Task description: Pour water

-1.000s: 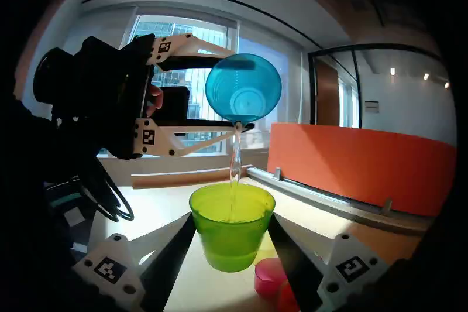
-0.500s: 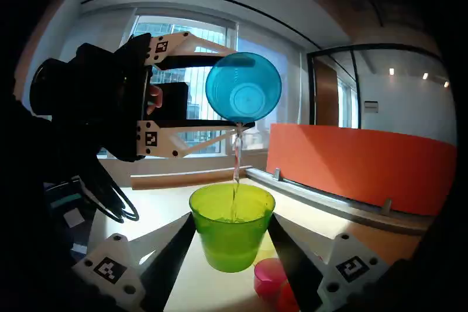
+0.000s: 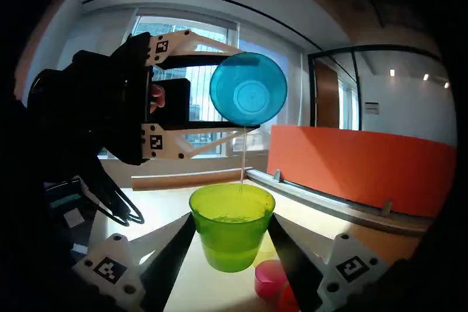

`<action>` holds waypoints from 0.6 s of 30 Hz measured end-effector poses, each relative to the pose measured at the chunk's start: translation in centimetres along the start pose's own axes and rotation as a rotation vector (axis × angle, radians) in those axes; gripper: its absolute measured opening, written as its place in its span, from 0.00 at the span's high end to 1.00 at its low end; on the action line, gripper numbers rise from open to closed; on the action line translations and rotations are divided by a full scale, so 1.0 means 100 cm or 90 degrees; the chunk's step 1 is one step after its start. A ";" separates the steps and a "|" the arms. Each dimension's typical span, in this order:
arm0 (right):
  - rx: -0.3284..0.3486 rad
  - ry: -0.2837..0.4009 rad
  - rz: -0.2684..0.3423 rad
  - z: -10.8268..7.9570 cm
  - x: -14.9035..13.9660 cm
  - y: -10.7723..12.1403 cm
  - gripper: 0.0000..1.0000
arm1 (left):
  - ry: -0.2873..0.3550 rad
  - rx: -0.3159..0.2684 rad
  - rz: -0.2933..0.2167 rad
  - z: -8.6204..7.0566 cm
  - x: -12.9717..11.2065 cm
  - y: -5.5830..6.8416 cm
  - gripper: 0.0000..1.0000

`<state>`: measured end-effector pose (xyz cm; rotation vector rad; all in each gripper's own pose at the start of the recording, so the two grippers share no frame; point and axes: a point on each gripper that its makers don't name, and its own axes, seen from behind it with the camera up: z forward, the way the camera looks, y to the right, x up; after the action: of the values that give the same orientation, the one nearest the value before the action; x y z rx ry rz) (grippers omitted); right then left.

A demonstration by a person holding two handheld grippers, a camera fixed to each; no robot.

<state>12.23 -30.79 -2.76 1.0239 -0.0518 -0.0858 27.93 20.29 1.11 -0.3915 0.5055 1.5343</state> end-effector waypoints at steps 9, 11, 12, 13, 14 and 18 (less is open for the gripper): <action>-0.002 0.001 0.001 -0.001 0.000 0.000 0.13 | -0.001 0.001 0.001 -0.003 0.003 0.007 0.16; -0.002 0.002 0.001 -0.001 0.000 0.000 0.13 | -0.001 0.001 -0.002 -0.003 0.003 0.008 0.16; -0.002 0.002 0.001 -0.001 0.000 0.000 0.13 | -0.001 0.000 -0.004 -0.003 0.003 0.008 0.16; -0.003 0.002 0.001 -0.001 0.000 0.000 0.13 | -0.001 0.000 -0.006 -0.003 0.003 0.008 0.16; -0.003 0.002 0.001 -0.001 0.001 0.000 0.13 | -0.002 -0.001 -0.008 -0.002 0.002 0.007 0.16; -0.005 0.004 0.002 -0.001 0.002 0.001 0.13 | -0.002 -0.002 -0.035 0.000 0.001 0.007 0.16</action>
<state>12.41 -30.64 -2.73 1.0169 -0.0471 -0.0802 27.22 20.37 1.07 -0.4020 0.4855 1.4822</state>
